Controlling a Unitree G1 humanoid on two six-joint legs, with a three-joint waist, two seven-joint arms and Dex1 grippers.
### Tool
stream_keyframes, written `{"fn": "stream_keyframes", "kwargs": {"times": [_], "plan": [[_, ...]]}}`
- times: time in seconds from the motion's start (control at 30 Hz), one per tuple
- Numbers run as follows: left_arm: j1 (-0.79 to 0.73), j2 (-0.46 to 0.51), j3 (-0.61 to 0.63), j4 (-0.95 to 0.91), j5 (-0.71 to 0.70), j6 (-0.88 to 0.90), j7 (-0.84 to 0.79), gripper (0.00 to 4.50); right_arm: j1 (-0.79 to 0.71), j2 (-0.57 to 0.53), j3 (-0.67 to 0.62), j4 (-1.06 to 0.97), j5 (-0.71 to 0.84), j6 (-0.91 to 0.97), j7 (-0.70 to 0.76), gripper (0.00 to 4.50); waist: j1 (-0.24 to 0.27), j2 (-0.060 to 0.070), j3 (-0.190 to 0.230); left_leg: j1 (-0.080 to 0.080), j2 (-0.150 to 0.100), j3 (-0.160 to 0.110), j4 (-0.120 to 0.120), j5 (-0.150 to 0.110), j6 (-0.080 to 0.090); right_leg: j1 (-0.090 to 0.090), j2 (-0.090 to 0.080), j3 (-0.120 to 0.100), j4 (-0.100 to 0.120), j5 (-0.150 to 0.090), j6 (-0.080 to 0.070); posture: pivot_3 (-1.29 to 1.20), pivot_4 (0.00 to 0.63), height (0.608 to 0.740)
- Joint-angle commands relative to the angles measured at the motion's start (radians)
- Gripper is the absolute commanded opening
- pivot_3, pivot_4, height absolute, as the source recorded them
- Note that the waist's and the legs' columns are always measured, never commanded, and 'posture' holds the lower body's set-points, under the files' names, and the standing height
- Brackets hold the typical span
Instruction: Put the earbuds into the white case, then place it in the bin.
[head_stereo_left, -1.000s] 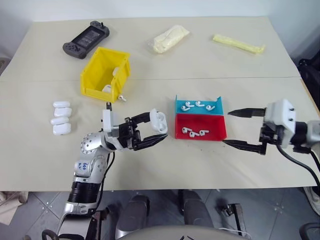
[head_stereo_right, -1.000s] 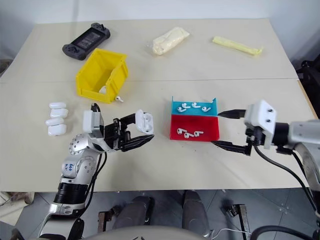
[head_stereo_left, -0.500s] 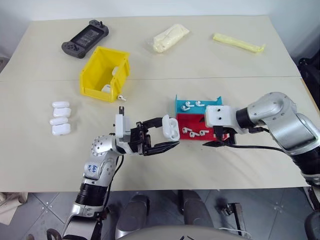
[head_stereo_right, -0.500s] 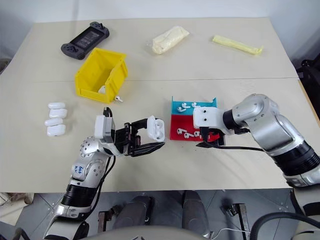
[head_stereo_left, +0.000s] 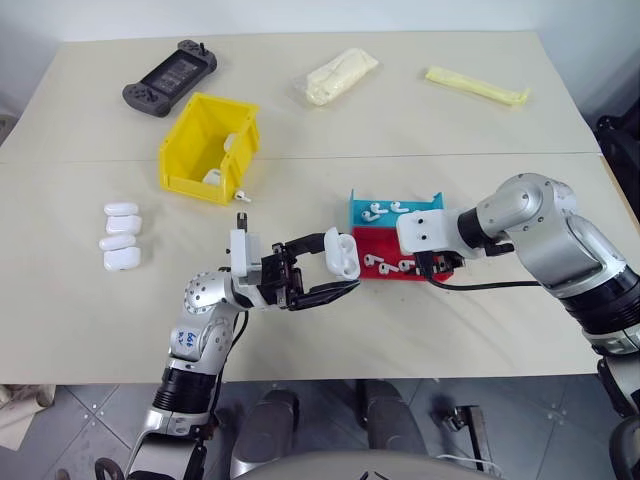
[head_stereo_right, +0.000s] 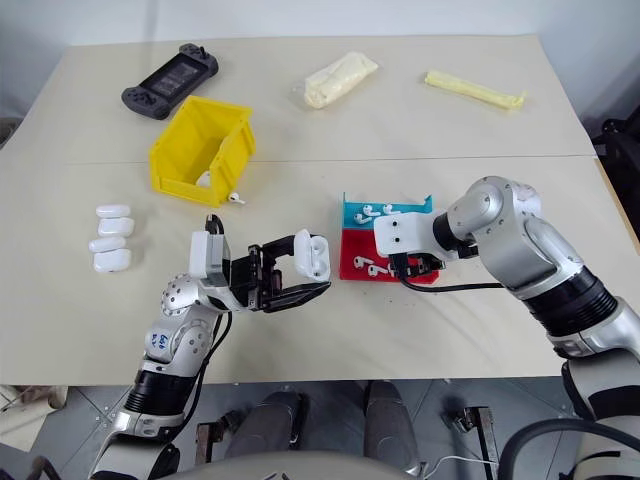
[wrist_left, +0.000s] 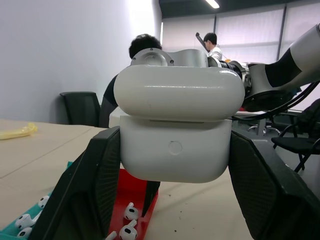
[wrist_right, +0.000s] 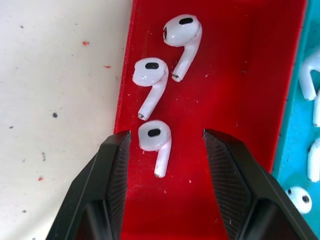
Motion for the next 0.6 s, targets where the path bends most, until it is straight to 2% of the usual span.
{"fn": "stream_keyframes", "kwargs": {"times": [0.03,0.3,0.43,0.53,0.6], "plan": [[0.009,0.001,0.005,-0.038,0.0,-0.02,0.008,2.8,-0.026,0.011,-0.004,0.006,-0.029,-0.031,0.02,2.34,0.0,0.0,0.0,0.0,0.0,0.0,0.0,0.0,0.0,0.0,0.0,0.0,0.0,0.0,0.0,0.0,0.15,0.74],[0.012,0.001,0.009,-0.04,0.003,-0.031,0.022,2.8,-0.026,0.038,-0.001,0.039,-0.062,-0.07,0.039,2.34,-0.001,0.0,0.0,0.0,0.0,0.0,0.0,0.0,0.0,0.0,0.0,0.0,0.0,0.0,0.0,0.0,0.15,0.74],[0.012,0.003,0.012,-0.041,0.004,-0.034,0.027,2.8,-0.021,0.046,0.0,0.044,-0.07,-0.081,0.044,1.53,-0.001,0.0,0.0,0.0,0.0,0.0,0.0,0.0,0.0,0.0,0.0,0.0,0.0,0.0,0.0,0.0,0.15,0.74],[0.013,0.007,0.015,-0.042,0.004,-0.034,0.028,2.8,-0.013,0.049,-0.003,0.043,-0.072,-0.085,0.047,0.58,-0.001,0.0,0.0,0.0,0.0,0.0,0.0,0.0,0.0,0.0,0.0,0.0,0.0,0.0,0.0,0.0,0.15,0.74],[0.012,0.009,0.017,-0.041,0.004,-0.035,0.028,2.8,-0.011,0.052,-0.004,0.041,-0.074,-0.084,0.047,0.5,-0.001,0.0,0.0,0.001,0.0,0.0,0.0,0.0,0.0,0.0,0.0,0.0,0.0,0.0,0.0,0.0,0.15,0.74]]}}
